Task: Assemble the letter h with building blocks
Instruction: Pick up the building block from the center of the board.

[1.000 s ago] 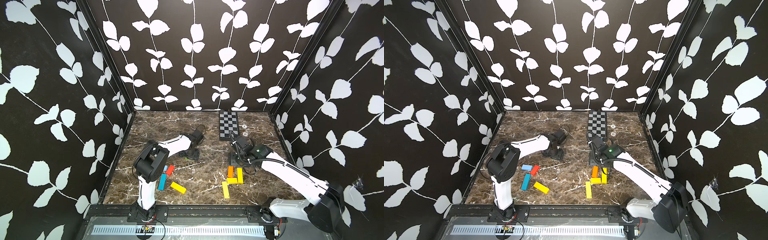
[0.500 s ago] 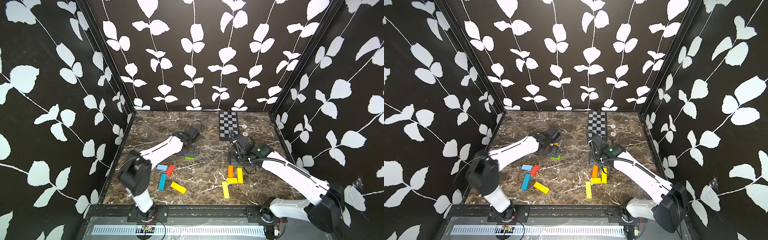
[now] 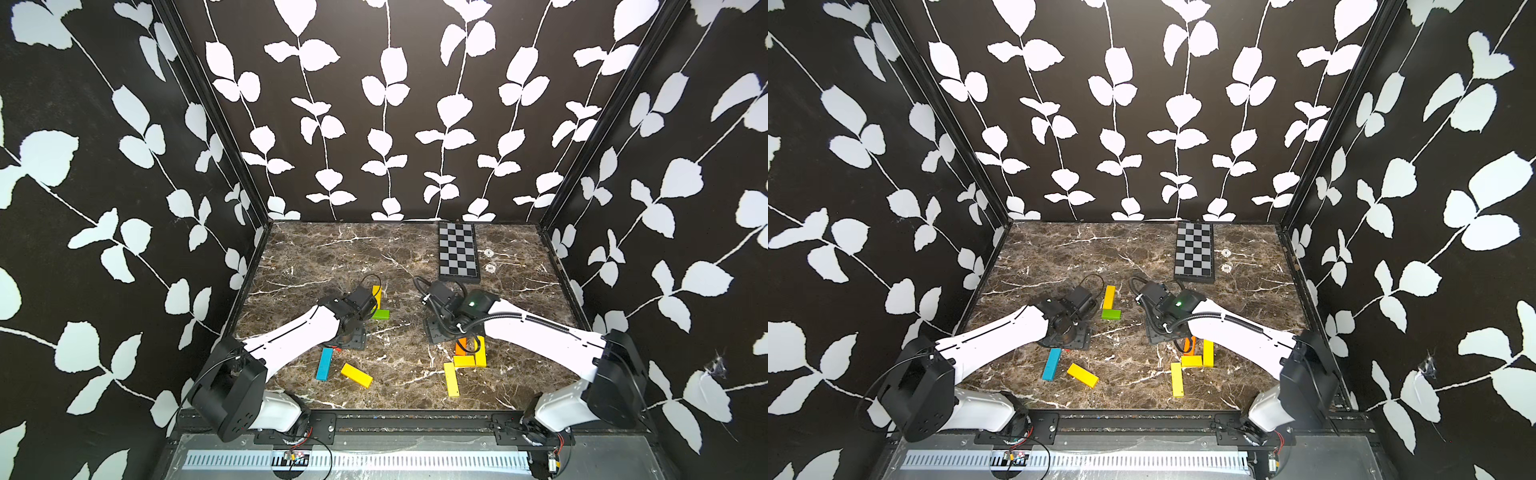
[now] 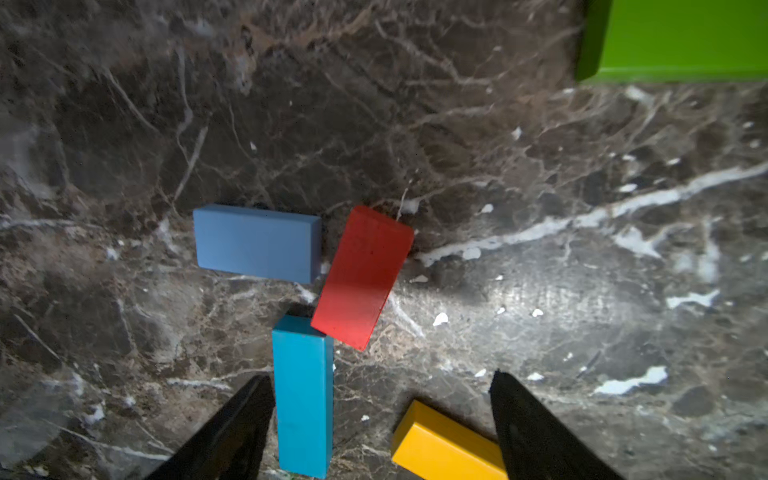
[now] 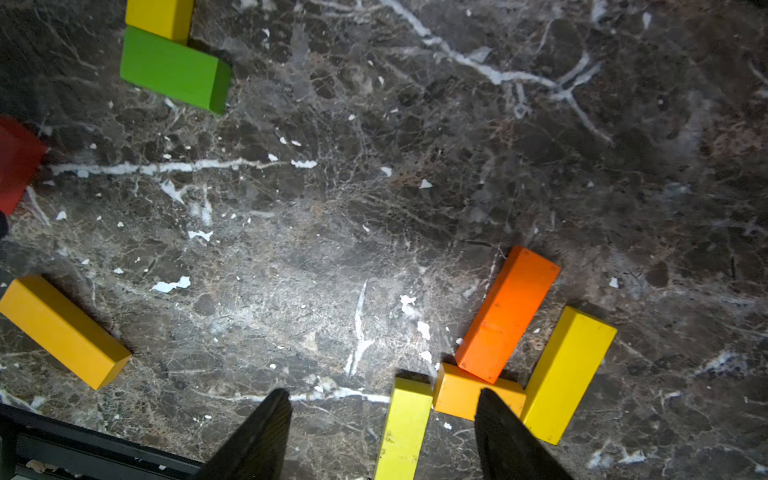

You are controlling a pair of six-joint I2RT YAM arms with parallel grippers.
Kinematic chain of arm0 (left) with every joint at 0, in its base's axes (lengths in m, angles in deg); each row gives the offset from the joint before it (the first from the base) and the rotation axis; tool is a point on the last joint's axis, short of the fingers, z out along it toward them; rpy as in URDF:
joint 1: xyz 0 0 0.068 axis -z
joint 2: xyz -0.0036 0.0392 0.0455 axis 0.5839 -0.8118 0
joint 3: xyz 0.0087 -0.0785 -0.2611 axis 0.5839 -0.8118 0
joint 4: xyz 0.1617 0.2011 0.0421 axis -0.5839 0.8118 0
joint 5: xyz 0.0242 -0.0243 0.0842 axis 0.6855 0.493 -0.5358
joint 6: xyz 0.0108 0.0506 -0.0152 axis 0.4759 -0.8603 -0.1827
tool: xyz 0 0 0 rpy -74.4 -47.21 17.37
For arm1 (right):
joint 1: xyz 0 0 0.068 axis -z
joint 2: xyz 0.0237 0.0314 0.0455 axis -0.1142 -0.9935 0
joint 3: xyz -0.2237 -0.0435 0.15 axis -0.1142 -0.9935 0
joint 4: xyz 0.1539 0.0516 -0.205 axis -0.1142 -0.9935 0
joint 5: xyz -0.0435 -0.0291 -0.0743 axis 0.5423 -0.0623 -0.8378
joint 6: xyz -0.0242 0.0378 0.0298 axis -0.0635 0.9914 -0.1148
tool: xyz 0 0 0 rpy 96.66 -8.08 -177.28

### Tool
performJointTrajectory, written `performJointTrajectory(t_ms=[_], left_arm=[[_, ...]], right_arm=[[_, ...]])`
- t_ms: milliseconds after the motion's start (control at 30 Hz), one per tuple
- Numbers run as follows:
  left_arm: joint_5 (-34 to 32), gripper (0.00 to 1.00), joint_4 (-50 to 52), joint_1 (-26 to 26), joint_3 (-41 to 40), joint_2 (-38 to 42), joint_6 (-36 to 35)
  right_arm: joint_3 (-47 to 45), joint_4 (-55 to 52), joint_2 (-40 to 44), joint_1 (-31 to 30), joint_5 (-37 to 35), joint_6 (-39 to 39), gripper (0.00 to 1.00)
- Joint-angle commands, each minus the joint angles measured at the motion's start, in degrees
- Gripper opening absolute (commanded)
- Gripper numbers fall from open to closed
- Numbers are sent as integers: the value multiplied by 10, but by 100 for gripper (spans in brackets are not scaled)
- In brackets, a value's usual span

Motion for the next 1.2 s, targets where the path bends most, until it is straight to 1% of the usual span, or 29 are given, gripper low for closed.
performJointTrajectory(t_ms=[0,167,267,333,433,500,600,667,700,767,867,1000,1167], left_arm=[[6,81,-29,-5,-14,-13,21],[6,77,-62,-12,-26,-32,19],[16,73,-78,-26,-29,-50,19],[19,72,-86,-35,-30,-56,20],[11,75,-83,-40,-30,-50,24],[-1,80,-69,-42,-25,-33,31],[-41,88,-48,-50,-22,0,41],[-61,92,-37,-70,-21,8,42],[-59,93,-35,-84,-20,8,43],[-35,93,-45,-118,-26,4,45],[-6,91,-73,-151,-37,-4,47],[18,89,-94,-159,-34,-30,52],[42,83,-130,-176,-33,-81,72]], right_arm=[[18,-2,7,-2,-14,7,69],[8,-5,20,-2,-21,9,68],[7,-8,24,-2,-21,11,68],[7,-8,25,-2,-22,11,68],[9,-11,26,-2,-22,11,68],[9,-14,28,-2,-24,10,68],[8,-14,30,-1,-26,9,68],[9,-12,27,-2,-26,9,68],[10,-12,26,-1,-25,9,68],[13,-10,23,-1,-23,9,68],[13,-9,24,-1,-21,8,68],[8,-10,31,-1,-26,7,68],[5,-14,35,-1,-29,4,68]])
